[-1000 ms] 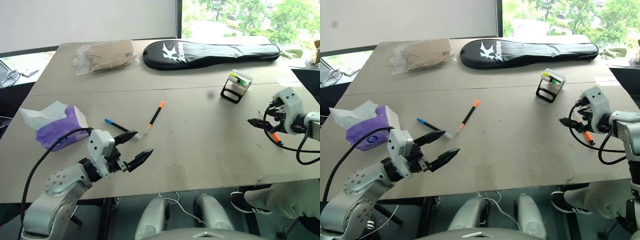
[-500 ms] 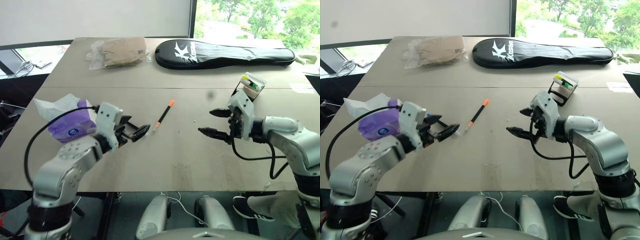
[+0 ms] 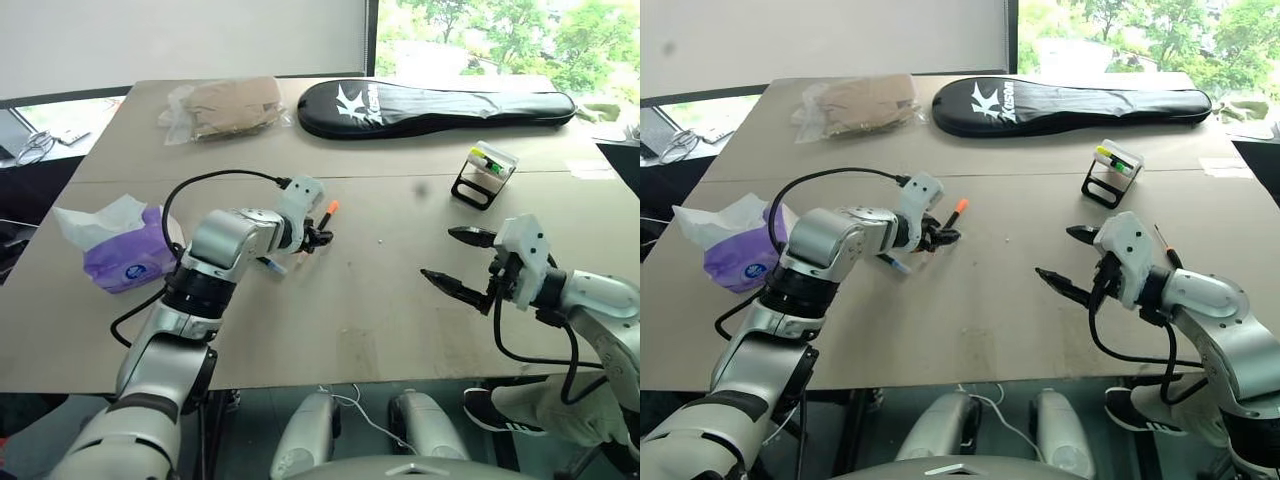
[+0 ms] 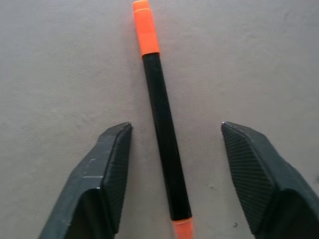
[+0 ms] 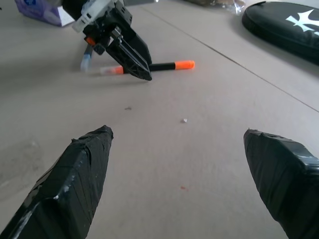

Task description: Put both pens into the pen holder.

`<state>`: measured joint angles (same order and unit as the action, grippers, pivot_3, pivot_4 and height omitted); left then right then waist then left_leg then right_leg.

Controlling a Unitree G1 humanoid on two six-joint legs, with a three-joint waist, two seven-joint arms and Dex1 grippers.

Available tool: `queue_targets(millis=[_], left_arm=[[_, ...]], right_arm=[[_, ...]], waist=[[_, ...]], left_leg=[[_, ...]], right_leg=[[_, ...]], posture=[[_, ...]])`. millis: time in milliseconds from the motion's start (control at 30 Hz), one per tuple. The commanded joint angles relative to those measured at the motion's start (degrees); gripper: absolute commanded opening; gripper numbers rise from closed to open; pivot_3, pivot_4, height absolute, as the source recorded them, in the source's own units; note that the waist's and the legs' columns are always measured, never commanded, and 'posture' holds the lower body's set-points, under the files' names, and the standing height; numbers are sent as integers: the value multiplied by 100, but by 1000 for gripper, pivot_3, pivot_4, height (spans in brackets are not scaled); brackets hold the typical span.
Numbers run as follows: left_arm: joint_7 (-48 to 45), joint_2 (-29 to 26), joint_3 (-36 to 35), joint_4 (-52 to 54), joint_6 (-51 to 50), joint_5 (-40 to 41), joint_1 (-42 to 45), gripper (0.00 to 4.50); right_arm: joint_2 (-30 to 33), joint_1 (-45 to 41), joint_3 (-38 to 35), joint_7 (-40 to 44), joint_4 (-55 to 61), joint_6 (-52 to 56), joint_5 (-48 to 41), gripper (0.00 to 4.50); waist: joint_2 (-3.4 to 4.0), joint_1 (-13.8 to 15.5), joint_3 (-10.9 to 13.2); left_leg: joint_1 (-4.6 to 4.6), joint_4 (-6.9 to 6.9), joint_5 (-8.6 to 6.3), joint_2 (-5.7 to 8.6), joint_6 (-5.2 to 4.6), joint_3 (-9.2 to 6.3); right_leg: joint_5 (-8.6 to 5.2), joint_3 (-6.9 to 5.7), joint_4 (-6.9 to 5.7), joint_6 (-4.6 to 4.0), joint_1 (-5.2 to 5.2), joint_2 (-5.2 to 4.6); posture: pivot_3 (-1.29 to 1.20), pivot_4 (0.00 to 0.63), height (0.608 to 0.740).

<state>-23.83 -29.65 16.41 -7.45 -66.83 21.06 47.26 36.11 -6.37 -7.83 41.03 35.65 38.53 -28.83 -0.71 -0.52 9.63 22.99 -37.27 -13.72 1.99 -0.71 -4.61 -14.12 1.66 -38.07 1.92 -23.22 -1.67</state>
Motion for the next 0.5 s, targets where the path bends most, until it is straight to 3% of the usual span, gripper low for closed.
queue_targets(millis=[33,100,133,267,500], left_arm=[[-347,98,296,-246,-208,-108,25,915],[-464,81,321,-277,-149,-200,15,130],[-505,84,220,-190,73,-224,-89,57],[-1168,285,-907,665,413,657,-550,57],[-2227,-348,-1819,3111,836,1808,-1870,57]], right_arm=[[-206,-101,-542,-559,430,544,-727,4500],[-310,-177,-663,-847,516,864,-1029,4500],[-335,-210,-653,-937,513,1066,-1199,4500],[-617,-482,-583,-1432,365,1788,-2000,4500],[-1919,-1800,-409,-2849,-946,2903,-3048,4500]], waist=[[0,1,0],[0,4,0],[1,3,-1],[6,-8,-3],[-1,-139,4]], left_leg=[[-3,-1,-1,2,-1,1],[-3,-3,-1,7,-2,0],[-4,-3,-1,8,-2,-1],[-5,2,0,3,-1,-5],[19,3,1,-10,1,14]], right_leg=[[0,0,2,1,6,-3],[0,-2,5,2,9,-11],[0,-2,5,2,9,-12],[0,11,5,0,8,-13],[2,43,-8,-5,-30,-3]], posture=[[0,150,740],[0,150,740],[0,150,740],[0,150,740],[0,150,740]])
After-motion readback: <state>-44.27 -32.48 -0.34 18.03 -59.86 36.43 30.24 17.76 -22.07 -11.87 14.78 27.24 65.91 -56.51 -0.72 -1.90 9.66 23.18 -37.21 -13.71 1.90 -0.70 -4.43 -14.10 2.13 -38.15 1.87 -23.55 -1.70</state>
